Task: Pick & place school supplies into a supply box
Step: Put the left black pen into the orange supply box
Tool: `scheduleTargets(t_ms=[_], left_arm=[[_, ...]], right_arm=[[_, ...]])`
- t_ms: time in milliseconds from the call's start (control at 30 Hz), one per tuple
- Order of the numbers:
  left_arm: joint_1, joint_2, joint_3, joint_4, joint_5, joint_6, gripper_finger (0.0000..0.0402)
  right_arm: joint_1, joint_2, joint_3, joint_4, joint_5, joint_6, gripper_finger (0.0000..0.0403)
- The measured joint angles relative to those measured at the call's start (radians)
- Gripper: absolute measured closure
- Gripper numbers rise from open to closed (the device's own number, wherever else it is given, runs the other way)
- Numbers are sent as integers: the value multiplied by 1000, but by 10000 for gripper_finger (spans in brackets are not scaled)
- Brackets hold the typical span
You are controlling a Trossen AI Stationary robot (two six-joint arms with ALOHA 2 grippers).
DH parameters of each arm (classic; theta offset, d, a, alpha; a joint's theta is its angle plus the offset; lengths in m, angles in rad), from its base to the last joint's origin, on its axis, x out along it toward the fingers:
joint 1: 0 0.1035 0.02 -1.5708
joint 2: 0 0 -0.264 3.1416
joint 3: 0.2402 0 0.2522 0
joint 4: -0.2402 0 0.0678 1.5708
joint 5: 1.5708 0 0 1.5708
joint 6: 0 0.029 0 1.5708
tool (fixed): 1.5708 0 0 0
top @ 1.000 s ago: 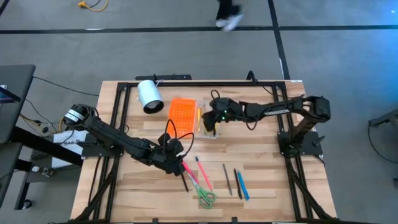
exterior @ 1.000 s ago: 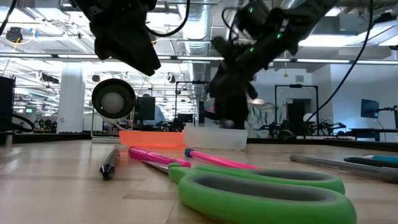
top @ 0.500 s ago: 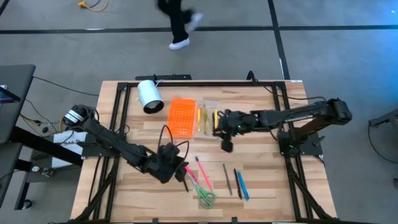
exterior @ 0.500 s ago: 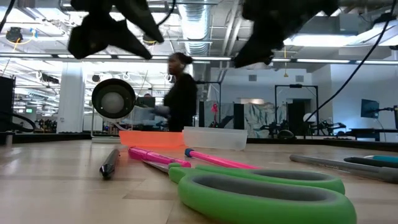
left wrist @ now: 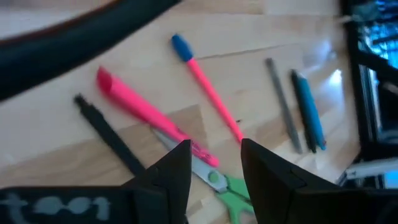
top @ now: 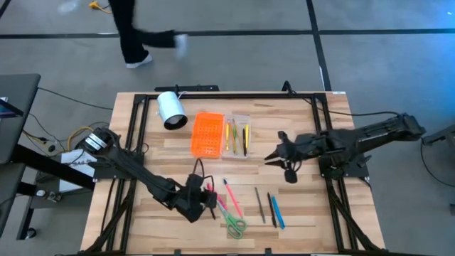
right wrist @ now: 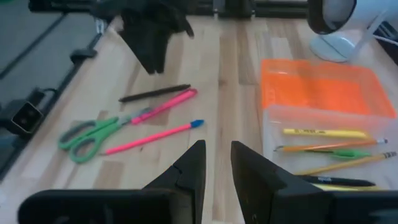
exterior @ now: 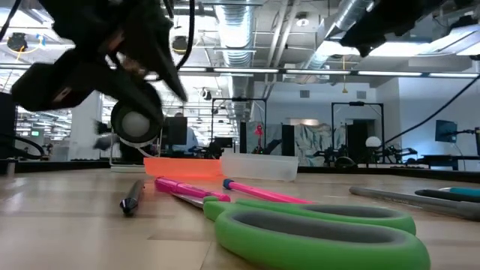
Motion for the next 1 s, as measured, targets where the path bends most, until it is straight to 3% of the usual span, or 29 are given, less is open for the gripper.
scheduleTargets(t_ms=[233,433,567,667,800,1000], left_arm=[[25,58,64,-123,131,-23,318],[29,59,100,-165,129,43,350],[29,59,100,-138,137,105,351],[28,59,100,-114,139,157,327],[29,59,100,-116,164,180,266],[33,59,99,-274,243,18,187]], right_arm=[[14,-89,-15,-66,1,58,332],[47,-91,-15,-59,1,60,332],[55,-68,-14,-57,2,60,332],[55,-57,-14,-54,2,61,332],[55,-57,-14,-38,2,62,332],[51,-58,-14,-23,3,85,332]])
